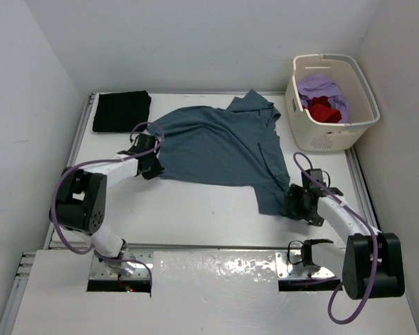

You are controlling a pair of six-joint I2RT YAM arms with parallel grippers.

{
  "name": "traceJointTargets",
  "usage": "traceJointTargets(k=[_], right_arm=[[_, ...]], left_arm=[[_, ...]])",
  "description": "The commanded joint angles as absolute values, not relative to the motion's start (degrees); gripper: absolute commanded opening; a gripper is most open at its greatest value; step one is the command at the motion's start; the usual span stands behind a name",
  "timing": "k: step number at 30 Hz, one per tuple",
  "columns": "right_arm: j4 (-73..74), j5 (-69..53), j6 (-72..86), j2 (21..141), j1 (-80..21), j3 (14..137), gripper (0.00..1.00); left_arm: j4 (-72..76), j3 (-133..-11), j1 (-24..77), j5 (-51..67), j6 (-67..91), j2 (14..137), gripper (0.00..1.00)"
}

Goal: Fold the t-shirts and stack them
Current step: Flatten out the tshirt

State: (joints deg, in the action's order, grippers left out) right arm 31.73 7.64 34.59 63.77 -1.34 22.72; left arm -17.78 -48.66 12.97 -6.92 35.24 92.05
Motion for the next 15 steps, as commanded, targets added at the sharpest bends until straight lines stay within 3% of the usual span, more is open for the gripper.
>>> traceJointTargets(k=[1, 5, 7, 8, 9, 12, 15], right_arm=[[20.14, 2.73, 36.30, 66.00, -1.23, 19.17, 0.94], [13.98, 0.26, 37.09, 66.45, -1.14, 16.00, 0.80], [13.89, 0.26, 37.00, 65.66, -1.23, 15.56, 0.49], [13.89, 0.52, 36.31, 65.22, -1.23, 15.56, 0.26], [13.89, 0.96, 36.12, 64.52, -1.23, 15.73, 0.16], [14.59, 1.93, 34.11, 61.18, -1.23, 16.96, 0.01], [16.17, 1.67, 31.99, 57.40, -1.23, 22.30, 0.00]], left_arm=[[-15.03, -48.43, 12.48, -8.79, 34.36, 88.16, 0.00], [-14.85, -47.64, 12.48, -10.10, 34.72, 85.79, 0.00], [-14.68, -47.46, 12.48, -9.41, 34.28, 84.38, 0.00], [-14.85, -47.46, 12.48, -8.88, 34.28, 83.33, 0.00], [-14.94, -47.55, 12.48, -8.53, 34.10, 82.62, 0.00], [-15.20, -47.90, 12.39, -7.74, 33.84, 80.69, 0.00], [-16.43, -49.91, 12.39, -6.51, 33.40, 77.10, 0.00]])
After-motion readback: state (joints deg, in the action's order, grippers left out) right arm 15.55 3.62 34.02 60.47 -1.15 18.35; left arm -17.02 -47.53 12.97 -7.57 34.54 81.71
